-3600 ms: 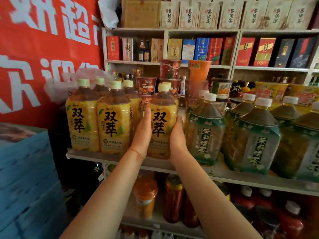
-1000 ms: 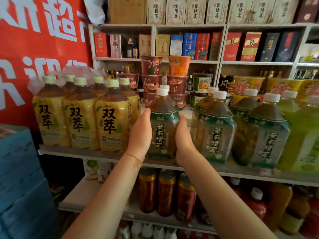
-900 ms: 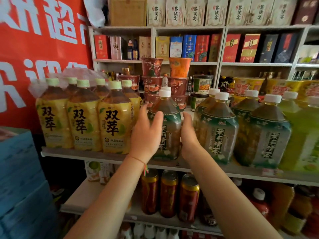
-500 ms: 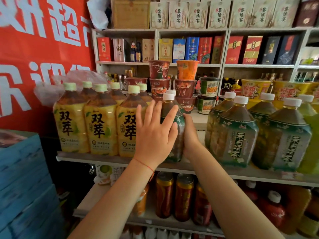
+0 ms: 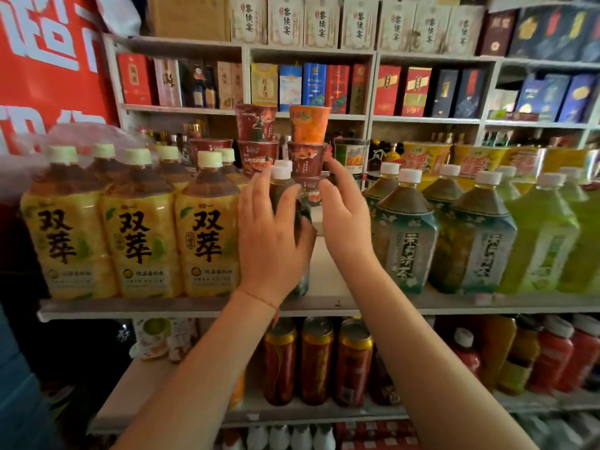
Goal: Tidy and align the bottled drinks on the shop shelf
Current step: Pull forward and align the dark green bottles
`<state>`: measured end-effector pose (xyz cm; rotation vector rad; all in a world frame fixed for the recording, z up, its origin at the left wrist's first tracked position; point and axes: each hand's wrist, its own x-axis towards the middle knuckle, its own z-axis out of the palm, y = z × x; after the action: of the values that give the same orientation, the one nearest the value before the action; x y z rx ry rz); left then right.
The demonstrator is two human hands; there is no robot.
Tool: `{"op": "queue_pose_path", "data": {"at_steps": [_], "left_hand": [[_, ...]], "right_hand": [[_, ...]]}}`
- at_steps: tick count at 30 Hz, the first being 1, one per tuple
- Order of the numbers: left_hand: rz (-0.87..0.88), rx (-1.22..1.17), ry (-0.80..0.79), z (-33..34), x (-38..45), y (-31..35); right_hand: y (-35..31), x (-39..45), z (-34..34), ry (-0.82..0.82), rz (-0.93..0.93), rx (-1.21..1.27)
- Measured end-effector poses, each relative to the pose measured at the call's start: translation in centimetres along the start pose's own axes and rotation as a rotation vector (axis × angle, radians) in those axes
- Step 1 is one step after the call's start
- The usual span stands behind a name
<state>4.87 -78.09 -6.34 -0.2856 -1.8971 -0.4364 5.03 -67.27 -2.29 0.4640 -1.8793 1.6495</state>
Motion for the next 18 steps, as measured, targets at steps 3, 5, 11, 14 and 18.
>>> {"op": "queue_pose_path", "data": {"at_steps": [3,5,11,14,18], "left_hand": [[0.062,-0.021,0.050,0.7,0.9,1.6],[0.088,-0.087,0.037,1.5,1.4,3.6],[-0.191,-0.460,-0.256,5.7,1.8,9.7],[-0.437,-0.729,-0.325,7.4,1.4,11.7],[-0.624,-0.836,-0.222,8.5,1.1,12.7]], "right_hand": [[0.1,1.4,-3.0,0.150,-0.231,-0.216],[0.6,2.3,-5.4,0.251,-0.274,-0.379],[2.9,3.6,-12.2,0.137,0.039,-0.275],[4.0,3.2,-13.4,0.044,0.239,-0.035],[6.7,2.6,-13.4,0.004,0.521,0.223]]}}
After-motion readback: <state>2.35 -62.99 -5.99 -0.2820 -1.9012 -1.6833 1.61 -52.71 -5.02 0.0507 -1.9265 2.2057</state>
